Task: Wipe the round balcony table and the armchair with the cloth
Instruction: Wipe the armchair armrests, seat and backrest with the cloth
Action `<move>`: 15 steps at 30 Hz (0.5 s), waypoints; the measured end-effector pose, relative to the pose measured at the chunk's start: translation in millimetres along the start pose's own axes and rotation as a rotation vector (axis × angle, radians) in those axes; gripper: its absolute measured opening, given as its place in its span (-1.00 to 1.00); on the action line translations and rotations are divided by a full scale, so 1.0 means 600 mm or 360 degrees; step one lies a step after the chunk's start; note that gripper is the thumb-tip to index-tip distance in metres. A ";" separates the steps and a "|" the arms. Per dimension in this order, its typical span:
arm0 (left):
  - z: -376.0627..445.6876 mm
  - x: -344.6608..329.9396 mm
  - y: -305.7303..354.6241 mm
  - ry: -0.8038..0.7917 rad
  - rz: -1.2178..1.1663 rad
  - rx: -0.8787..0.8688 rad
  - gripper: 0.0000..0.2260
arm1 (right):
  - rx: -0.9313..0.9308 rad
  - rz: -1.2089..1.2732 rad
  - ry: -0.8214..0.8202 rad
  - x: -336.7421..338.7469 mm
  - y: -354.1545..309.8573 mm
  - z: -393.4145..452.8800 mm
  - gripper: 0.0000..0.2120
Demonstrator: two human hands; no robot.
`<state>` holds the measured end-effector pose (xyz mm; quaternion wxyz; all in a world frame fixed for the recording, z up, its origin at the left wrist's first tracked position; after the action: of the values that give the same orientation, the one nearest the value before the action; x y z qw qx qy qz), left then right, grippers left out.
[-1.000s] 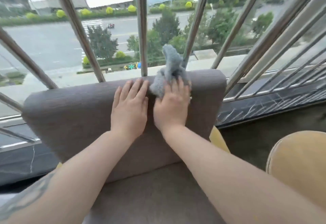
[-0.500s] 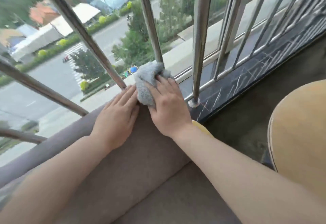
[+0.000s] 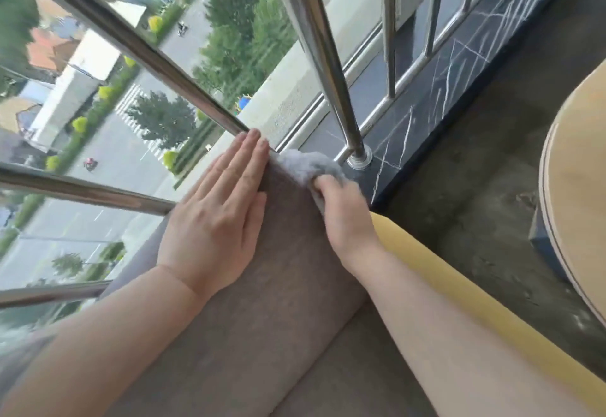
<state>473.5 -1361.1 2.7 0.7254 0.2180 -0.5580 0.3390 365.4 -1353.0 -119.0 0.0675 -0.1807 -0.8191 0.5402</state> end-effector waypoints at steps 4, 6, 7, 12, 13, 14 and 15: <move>-0.001 0.001 0.001 0.0017 0.0015 -0.0035 -0.58 | 0.0242 0.0111 -0.0082 -0.013 -0.030 -0.023 -0.68; 0.000 -0.001 0.000 -0.0010 0.0025 -0.0032 -0.58 | -0.0032 -0.0080 0.0037 0.038 0.035 -0.014 -0.69; 0.001 -0.001 0.000 -0.0020 0.0038 -0.0024 -0.58 | -0.0172 -0.0144 0.0070 0.054 0.063 -0.006 -0.67; 0.003 0.000 0.000 -0.0012 0.0017 -0.0033 -0.60 | 0.0255 0.0190 -0.0116 -0.023 -0.063 -0.013 -0.68; 0.005 -0.001 0.001 -0.0013 0.0003 -0.0030 -0.60 | 0.0316 0.0226 -0.0092 -0.028 -0.070 -0.018 -0.67; 0.004 -0.001 0.002 -0.0017 -0.0012 -0.0025 -0.60 | 0.0329 0.0184 -0.0039 -0.020 -0.056 -0.019 -0.67; 0.003 -0.001 0.003 -0.0020 -0.0016 -0.0020 -0.60 | 0.0255 0.0076 0.0022 -0.003 -0.020 -0.013 -0.67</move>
<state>471.1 -1361.2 2.7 0.7250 0.2183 -0.5635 0.3304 366.6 -1351.5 -104.7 0.0743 -0.1980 -0.7683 0.6041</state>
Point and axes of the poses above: each hand's wrist, its own z-axis towards the middle knuckle, its own x-axis out of the back of the hand, y = z × x, the point moved 8 cm from there along z, towards the middle knuckle, and after that the axes turned 6 degrees about y, right-handed, at the moved point
